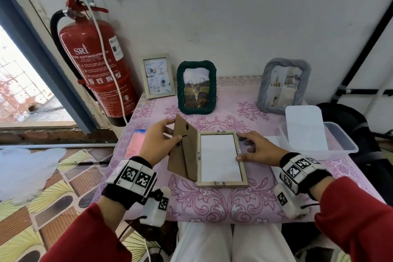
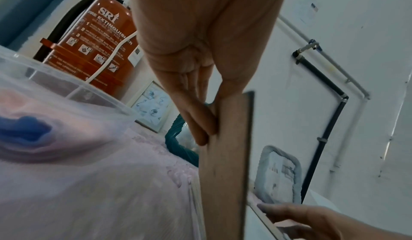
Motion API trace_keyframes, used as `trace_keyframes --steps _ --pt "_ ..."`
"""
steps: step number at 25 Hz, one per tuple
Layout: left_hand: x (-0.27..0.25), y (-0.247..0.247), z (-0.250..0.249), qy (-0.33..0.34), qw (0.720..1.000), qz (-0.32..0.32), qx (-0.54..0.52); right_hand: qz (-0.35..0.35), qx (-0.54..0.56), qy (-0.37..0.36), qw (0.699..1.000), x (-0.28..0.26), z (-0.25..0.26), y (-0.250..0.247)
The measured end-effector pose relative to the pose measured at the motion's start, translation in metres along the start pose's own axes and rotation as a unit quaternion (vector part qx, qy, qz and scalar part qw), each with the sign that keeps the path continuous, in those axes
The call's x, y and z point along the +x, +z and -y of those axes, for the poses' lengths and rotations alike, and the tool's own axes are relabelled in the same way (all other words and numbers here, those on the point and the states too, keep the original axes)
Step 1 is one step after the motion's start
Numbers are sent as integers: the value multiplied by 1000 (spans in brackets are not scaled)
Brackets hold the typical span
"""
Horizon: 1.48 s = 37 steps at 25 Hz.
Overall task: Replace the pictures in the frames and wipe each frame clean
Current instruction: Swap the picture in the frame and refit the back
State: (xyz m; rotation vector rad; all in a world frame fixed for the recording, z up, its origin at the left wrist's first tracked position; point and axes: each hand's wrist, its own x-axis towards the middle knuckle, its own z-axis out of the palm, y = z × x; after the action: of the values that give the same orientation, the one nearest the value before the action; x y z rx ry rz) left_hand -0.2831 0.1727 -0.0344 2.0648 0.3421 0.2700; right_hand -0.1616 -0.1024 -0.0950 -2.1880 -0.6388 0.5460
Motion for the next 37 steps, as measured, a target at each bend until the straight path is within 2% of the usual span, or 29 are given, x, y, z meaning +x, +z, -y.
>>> trace_keyframes --steps 3,11,16,21,28,37 --pt "4 2 -7 15 998 -24 -57 0 8 1 1000 0 0 0" --pt "2 54 12 -73 984 30 -159 -2 9 1 1000 1 -1 1" --pt "1 72 28 -89 988 31 -126 3 8 -1 1000 2 -2 1" --pt "3 80 30 -48 999 0 23 3 10 -3 1000 2 -3 1" --pt "2 85 26 -69 997 17 -18 2 7 -7 1000 2 -5 1" --pt "7 85 32 -45 998 44 0 16 1 -1 1000 0 0 0"
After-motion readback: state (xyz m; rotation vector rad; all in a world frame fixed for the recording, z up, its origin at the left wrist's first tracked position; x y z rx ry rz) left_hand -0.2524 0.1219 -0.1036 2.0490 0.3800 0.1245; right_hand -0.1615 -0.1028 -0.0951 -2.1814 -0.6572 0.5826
